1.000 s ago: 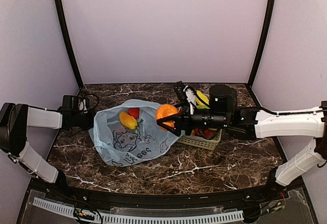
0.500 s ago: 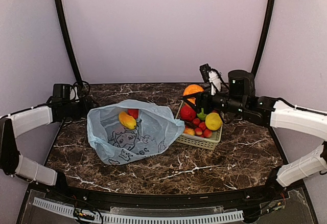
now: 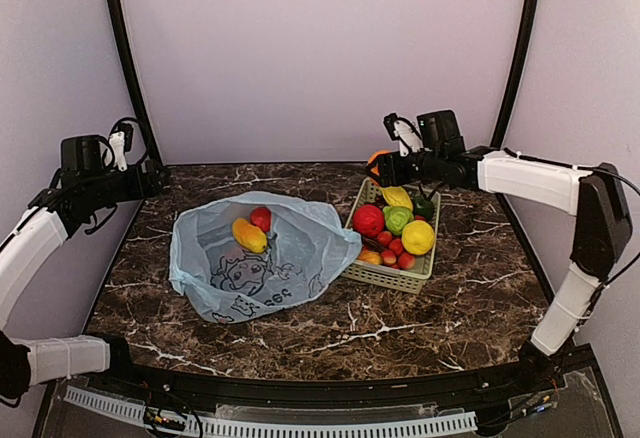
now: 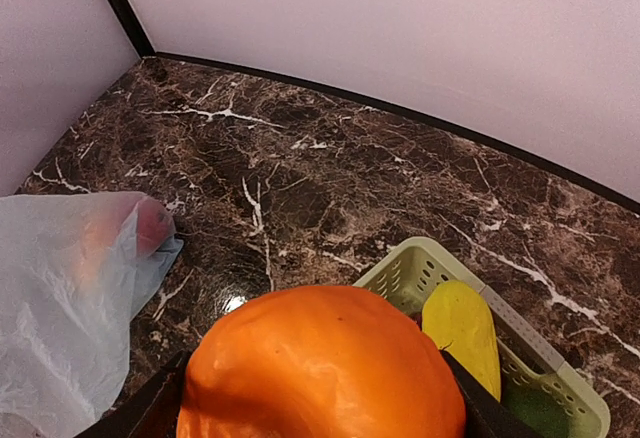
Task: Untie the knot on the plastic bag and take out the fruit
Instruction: Place the fake fruit in the bin.
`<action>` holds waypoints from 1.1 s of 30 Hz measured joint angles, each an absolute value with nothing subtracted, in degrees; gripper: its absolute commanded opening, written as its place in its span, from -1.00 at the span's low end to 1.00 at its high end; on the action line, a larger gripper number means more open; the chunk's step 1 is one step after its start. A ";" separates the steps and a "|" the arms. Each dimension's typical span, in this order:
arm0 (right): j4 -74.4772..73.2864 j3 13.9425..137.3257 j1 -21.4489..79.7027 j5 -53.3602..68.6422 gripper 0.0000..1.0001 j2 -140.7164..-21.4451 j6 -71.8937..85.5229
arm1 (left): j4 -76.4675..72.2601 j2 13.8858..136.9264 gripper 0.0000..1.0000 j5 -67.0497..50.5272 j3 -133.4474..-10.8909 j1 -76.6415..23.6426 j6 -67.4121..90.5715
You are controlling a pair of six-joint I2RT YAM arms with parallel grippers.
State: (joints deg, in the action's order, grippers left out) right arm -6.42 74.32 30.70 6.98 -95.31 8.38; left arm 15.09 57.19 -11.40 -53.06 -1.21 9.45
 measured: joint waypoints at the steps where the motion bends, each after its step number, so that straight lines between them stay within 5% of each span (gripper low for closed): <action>1: -6.87 76.25 30.17 7.53 0.24 -97.69 8.14 | 15.07 56.34 0.76 -11.31 -52.16 -1.21 8.75; 17: -14.57 94.32 28.93 7.79 0.29 -117.99 8.88 | 15.16 55.05 0.77 -11.14 -50.09 -1.21 6.17; 33: -18.65 94.74 28.93 -0.47 0.71 -118.21 8.49 | 15.16 55.05 0.76 -11.14 -50.09 -1.21 6.17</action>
